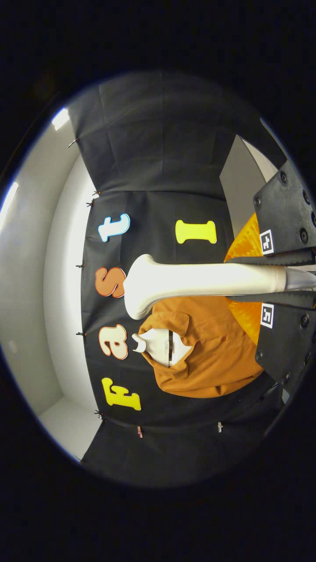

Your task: Iron the clothes twice with a garment steamer, once on the left side and once on the right side.

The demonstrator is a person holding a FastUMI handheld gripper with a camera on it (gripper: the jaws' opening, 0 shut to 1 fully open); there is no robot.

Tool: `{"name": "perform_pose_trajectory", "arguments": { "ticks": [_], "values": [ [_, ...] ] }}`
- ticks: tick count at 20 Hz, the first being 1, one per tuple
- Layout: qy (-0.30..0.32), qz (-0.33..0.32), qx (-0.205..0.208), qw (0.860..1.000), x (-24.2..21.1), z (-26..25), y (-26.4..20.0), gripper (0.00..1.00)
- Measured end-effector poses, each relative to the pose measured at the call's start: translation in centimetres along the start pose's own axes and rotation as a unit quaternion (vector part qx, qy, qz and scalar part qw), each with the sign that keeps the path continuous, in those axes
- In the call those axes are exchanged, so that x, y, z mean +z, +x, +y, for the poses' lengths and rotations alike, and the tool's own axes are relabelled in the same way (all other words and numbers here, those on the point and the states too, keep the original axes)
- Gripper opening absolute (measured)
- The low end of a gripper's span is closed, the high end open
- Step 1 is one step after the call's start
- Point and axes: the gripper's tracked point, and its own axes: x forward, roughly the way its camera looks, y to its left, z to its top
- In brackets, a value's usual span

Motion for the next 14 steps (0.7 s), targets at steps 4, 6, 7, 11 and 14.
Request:
{"name": "perform_pose_trajectory", "arguments": {
  "ticks": [4, 6, 7, 11, 14],
  "values": [
    [-0.005, 0.008, -0.004, 1.000, -2.3, 2.6, 2.0, 0.26],
    [-0.010, 0.016, 0.000, 1.000, -3.5, 3.7, 3.3, 0.26],
    [-0.010, 0.021, 0.004, 1.000, -4.1, 4.2, 4.0, 0.25],
    [-0.023, 0.038, -0.005, 0.999, -6.3, 4.5, 6.6, 0.26],
    [-0.025, 0.046, -0.005, 0.999, -7.8, 4.6, 8.2, 0.26]
  ]
}}
